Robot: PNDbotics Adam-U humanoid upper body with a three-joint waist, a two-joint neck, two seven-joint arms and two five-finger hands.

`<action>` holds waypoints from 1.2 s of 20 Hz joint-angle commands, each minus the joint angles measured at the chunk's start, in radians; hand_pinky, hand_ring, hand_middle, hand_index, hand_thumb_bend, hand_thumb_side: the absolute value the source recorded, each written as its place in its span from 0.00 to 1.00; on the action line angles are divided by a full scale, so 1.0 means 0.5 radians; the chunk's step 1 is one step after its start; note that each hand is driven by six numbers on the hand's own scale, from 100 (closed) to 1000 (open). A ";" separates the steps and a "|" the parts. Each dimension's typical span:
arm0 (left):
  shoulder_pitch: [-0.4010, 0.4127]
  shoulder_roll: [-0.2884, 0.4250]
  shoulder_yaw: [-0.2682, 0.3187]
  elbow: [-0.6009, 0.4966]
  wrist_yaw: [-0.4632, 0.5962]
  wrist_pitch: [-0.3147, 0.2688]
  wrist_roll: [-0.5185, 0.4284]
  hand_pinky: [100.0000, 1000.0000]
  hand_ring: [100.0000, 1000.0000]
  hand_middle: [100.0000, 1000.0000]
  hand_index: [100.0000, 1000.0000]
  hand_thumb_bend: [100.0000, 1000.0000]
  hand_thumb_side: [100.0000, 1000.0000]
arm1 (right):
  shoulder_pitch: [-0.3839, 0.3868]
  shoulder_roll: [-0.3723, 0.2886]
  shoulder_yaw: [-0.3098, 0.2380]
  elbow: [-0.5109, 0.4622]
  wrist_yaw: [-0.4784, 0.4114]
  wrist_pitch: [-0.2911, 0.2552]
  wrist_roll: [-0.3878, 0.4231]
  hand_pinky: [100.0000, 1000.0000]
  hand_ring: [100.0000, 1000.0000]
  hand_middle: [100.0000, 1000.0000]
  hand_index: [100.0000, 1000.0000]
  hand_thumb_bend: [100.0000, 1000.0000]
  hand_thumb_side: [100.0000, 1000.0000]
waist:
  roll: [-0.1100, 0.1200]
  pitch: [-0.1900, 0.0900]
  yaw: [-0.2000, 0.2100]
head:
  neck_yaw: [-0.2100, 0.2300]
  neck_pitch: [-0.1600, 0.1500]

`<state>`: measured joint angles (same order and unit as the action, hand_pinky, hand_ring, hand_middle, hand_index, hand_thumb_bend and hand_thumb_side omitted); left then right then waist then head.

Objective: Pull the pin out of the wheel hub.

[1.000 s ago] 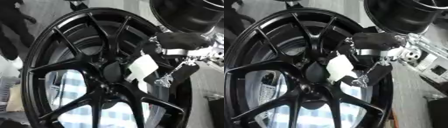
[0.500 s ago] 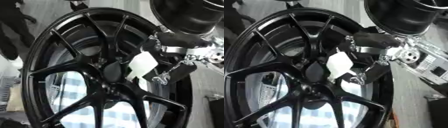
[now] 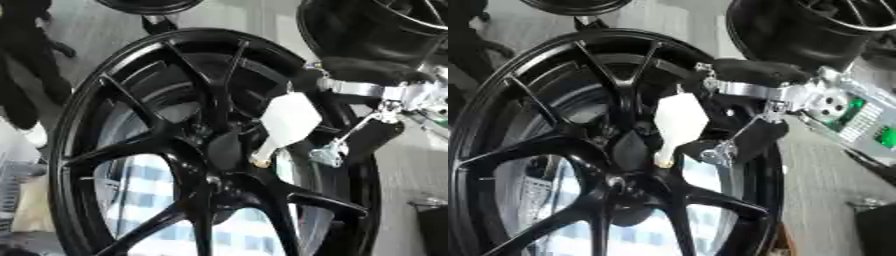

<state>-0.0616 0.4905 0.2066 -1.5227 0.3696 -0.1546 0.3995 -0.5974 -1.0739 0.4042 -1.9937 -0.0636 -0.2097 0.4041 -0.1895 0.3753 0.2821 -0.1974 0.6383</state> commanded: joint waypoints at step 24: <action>0.127 -0.002 0.120 0.005 0.016 -0.049 0.089 0.89 0.68 0.57 0.78 0.00 0.89 | 1.904 0.384 -1.609 -0.013 0.563 0.230 -1.257 0.82 0.59 0.44 0.62 0.10 0.04 | 0.154 -0.016 -0.314 | 0.224 -0.059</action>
<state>-0.0004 0.4728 0.2521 -1.5087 0.3802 -0.1774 0.4391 0.3481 -0.9135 -0.3489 -1.9939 0.1697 -0.0978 -0.1904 -0.1167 0.3816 0.1252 -0.0905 0.6141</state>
